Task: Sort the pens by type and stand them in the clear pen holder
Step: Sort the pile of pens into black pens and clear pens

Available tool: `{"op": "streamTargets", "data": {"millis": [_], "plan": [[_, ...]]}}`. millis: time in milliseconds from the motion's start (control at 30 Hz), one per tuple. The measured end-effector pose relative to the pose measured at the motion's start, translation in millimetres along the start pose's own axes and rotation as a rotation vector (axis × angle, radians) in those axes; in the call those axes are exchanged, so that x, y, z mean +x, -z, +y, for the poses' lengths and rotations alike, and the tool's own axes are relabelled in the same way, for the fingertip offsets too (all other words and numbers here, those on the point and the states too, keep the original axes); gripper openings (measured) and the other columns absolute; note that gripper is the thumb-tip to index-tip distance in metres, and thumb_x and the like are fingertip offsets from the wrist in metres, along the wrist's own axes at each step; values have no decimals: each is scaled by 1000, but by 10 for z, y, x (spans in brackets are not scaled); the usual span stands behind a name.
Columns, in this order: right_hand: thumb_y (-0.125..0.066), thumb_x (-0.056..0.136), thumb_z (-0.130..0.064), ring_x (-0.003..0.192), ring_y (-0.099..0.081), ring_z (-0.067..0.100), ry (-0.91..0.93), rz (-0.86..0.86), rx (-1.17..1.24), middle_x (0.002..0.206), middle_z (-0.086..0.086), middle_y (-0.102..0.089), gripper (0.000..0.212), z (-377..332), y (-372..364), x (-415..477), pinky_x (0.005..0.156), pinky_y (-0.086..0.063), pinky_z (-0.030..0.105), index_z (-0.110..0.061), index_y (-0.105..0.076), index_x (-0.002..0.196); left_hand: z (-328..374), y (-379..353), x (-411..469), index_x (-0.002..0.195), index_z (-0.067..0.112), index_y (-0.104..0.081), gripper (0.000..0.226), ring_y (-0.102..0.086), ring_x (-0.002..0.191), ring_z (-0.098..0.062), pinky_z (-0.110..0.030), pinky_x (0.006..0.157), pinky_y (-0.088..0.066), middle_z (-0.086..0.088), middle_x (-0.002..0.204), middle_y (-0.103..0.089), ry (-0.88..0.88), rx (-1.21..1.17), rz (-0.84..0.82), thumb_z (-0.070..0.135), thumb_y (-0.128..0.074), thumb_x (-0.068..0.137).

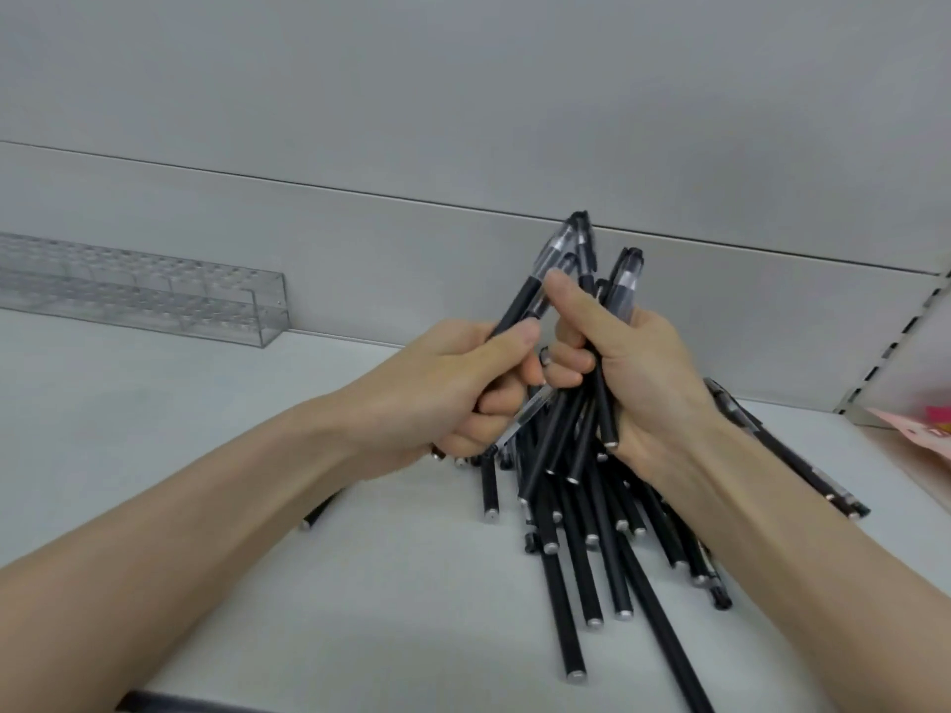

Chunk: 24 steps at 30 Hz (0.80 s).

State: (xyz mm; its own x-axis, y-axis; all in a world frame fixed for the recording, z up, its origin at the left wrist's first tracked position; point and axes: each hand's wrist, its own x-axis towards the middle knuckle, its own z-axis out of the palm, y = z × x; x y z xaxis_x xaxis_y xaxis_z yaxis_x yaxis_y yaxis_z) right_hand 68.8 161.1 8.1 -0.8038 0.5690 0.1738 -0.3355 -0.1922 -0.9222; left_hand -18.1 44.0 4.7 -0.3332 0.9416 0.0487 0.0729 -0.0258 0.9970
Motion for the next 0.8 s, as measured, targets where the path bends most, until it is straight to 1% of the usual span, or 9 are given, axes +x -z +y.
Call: {"op": "streamTargets", "data": {"millis": [67, 167, 300, 367, 433, 500, 600, 700, 800], "plan": [[-78, 63, -33, 47, -31, 13, -6, 18, 30, 49, -3, -31, 39, -14, -4, -8, 46, -34, 23, -18, -42, 59, 3, -33, -20, 82, 13, -47, 33, -17, 37, -7, -13, 36, -13, 2, 52, -28, 6, -45, -50, 39, -35, 98], [-78, 68, -29, 45, -30, 16, -10, -2, 27, 46, -1, -30, 39, -16, -11, -6, 46, -33, 27, -17, -43, 57, -9, -57, -36, 82, 14, -44, 33, -19, 36, -7, -12, 36, -16, 1, 53, -25, -1, 0, -97, 41, -34, 98], [-76, 69, -30, 46, -28, 17, -34, 5, -75, 44, -1, -30, 33, -75, -39, -22, 51, -26, 31, -9, -52, 77, 58, -17, -84, 83, 9, -48, 35, -30, 36, -10, -17, 33, -30, -2, 54, -33, 7, 84, -208, 41, -37, 95], [-70, 79, -26, 44, -29, 15, -9, 62, -26, 46, -1, -33, 28, -111, -41, -16, 50, -23, 29, -12, -48, 67, 104, 103, -109, 89, 4, -57, 44, -48, 46, -16, -27, 43, -47, -7, 60, -49, 3, 199, -227, 45, -41, 89], [-62, 88, -22, 40, -33, 11, 19, 172, 34, 53, -1, -39, 28, -140, -15, 17, 43, -27, 21, -15, -47, 65, 112, 262, -102, 91, 3, -65, 47, -58, 56, -17, -28, 56, -52, -7, 68, -62, -8, 330, -124, 46, -46, 86], [-59, 91, -21, 37, -38, 9, 17, 226, 53, 60, 1, -42, 29, -154, 13, 45, 36, -34, 17, -14, -48, 65, 79, 359, -86, 87, 6, -66, 35, -50, 46, -12, -23, 51, -42, -3, 63, -60, -45, 339, 0, 38, -52, 88], [-58, 93, -20, 37, -40, 10, -10, 255, 51, 63, 5, -42, 33, -138, 54, 76, 34, -35, 17, -13, -49, 62, 34, 298, -60, 90, 3, -65, 24, -30, 38, -7, -17, 42, -23, -1, 57, -48, -64, 206, -1, 24, -53, 92], [-57, 93, -20, 37, -42, 11, 20, 287, 88, 64, 6, -48, 31, -160, 68, 86, 36, -37, 18, -12, -50, 64, 42, 248, -46, 93, 4, -63, 24, -24, 41, -7, -14, 39, -19, 3, 56, -39, -76, 203, 13, 24, -50, 95], [-54, 95, -19, 45, -48, 10, 48, 267, 154, 70, 6, -61, 31, -135, 48, 77, 44, -44, 20, -12, -60, 66, 43, 232, -45, 92, 10, -56, 15, -23, 46, -8, -16, 41, -17, 4, 59, -38, -90, 141, 71, 20, -46, 98]]}}
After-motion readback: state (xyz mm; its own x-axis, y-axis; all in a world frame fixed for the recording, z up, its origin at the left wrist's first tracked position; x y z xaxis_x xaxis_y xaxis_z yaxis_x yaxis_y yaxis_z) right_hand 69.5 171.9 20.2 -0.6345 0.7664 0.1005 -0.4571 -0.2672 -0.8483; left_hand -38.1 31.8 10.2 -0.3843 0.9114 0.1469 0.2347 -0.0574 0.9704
